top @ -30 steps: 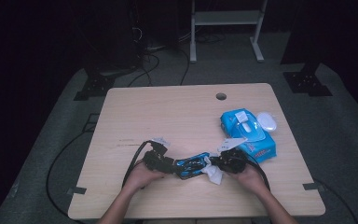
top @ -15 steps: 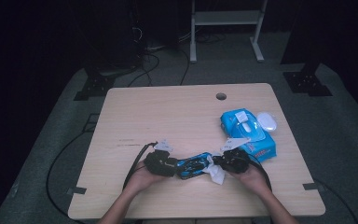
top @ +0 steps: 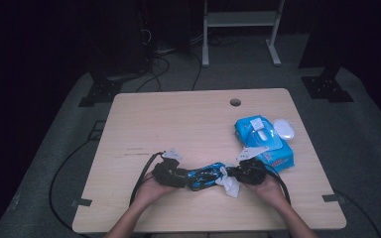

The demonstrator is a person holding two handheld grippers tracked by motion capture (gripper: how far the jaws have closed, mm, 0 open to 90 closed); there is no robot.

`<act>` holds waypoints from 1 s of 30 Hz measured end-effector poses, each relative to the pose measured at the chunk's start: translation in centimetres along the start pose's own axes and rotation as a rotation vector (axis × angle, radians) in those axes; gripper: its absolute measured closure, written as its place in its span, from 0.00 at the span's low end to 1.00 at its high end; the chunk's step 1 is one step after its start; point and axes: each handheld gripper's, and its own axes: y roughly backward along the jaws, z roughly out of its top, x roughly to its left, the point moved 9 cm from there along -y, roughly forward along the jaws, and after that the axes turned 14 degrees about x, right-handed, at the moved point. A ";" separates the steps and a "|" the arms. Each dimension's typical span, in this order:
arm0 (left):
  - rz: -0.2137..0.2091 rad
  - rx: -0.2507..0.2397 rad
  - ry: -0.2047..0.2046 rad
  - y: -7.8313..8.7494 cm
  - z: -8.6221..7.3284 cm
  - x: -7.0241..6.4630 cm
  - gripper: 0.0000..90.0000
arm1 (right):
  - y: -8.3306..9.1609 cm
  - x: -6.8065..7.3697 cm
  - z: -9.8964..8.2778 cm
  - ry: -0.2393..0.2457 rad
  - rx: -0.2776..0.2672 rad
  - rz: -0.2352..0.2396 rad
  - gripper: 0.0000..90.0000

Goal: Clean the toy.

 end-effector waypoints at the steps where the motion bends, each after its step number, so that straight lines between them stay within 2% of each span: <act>1: -0.026 0.008 0.021 0.0 0.0 0.0 0.51 | 0.0 0.0 0.0 0.004 0.002 -0.008 0.95; 4: -0.084 0.010 0.051 -0.1 -0.2 -0.1 0.51 | 0.0 0.1 0.0 0.007 0.001 -0.014 0.96; 5: -0.081 0.007 0.052 0.0 -0.2 -0.1 0.54 | 0.0 0.1 0.0 0.005 0.002 -0.013 0.96; 6: -0.060 0.010 0.041 0.0 -0.2 0.0 0.57 | 0.0 0.1 0.0 0.007 0.002 -0.015 0.96; 11: -0.015 -0.007 -0.006 0.2 -0.2 -0.3 0.61 | 0.2 0.1 -0.1 0.004 -0.001 0.003 0.95; 14: 0.017 -0.043 -0.054 0.2 -0.2 -0.6 0.62 | 0.6 -0.2 -0.1 -0.008 -0.013 0.003 0.95; 20: 0.147 -0.097 -0.228 0.6 -0.5 -1.7 0.62 | 1.7 -1.1 0.2 -0.040 -0.048 0.012 0.94; 23: 0.192 -0.120 -0.280 0.6 -0.7 -2.1 0.62 | 1.9 -1.2 0.2 -0.040 -0.045 0.026 0.88; 25: 0.212 -0.134 -0.311 0.7 -0.8 -2.2 0.62 | 1.8 -1.2 0.1 -0.044 -0.037 0.058 0.81; 30: 0.252 -0.158 -0.361 0.7 -1.1 -2.5 0.62 | 1.5 -1.4 -0.2 -0.069 -0.027 0.119 0.68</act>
